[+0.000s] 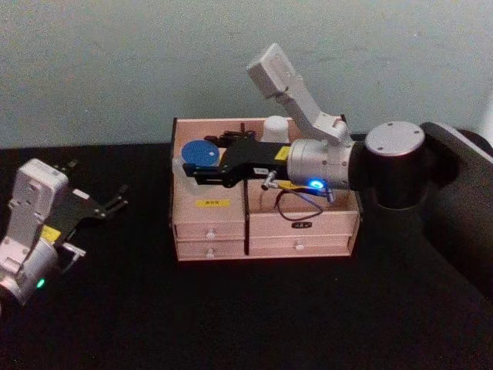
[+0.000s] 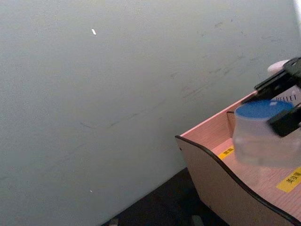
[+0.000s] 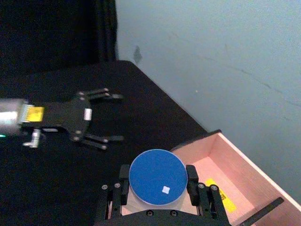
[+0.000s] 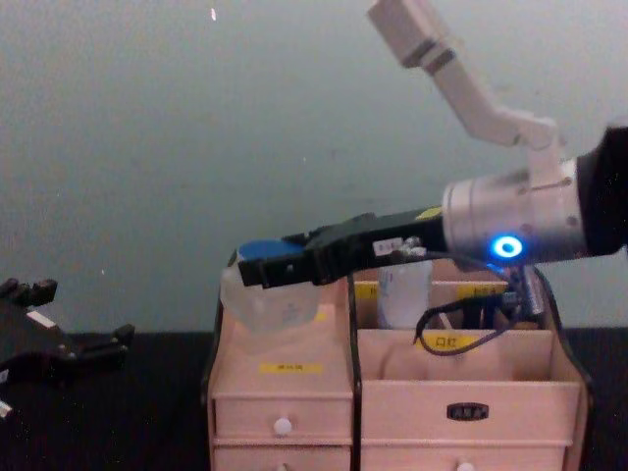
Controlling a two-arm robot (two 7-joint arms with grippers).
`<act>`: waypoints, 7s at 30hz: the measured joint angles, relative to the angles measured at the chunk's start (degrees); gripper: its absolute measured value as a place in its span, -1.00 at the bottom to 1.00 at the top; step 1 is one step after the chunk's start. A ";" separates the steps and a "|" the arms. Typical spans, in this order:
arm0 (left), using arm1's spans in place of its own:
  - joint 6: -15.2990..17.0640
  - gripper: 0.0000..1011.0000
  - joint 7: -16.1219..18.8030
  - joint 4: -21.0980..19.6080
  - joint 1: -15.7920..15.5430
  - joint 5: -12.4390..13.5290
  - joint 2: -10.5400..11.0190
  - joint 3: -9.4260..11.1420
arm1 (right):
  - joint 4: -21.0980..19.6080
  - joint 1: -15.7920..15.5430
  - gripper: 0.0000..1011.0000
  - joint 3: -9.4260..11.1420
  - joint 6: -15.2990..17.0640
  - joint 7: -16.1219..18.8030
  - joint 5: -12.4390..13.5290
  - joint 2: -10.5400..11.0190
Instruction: Pick up the facial cleanser and watermelon frost from the table and place them into the tiered storage box.
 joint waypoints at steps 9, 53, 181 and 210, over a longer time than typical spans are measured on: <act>0.00 0.98 0.00 0.00 0.00 0.00 0.00 0.00 | 4.45 1.45 0.44 -0.32 0.31 -1.92 -3.04 -2.50; 0.00 0.98 0.00 0.00 0.00 0.00 0.00 0.00 | 8.21 1.30 0.98 1.11 0.43 -1.78 -5.30 -4.10; 0.00 0.98 0.00 0.00 0.00 0.00 0.00 0.00 | -19.02 -47.69 0.98 27.32 -26.92 -21.40 -3.00 10.82; 0.00 0.98 0.00 0.00 0.00 0.00 0.00 0.00 | -19.02 -47.69 0.98 27.32 -26.92 -21.40 -3.01 10.82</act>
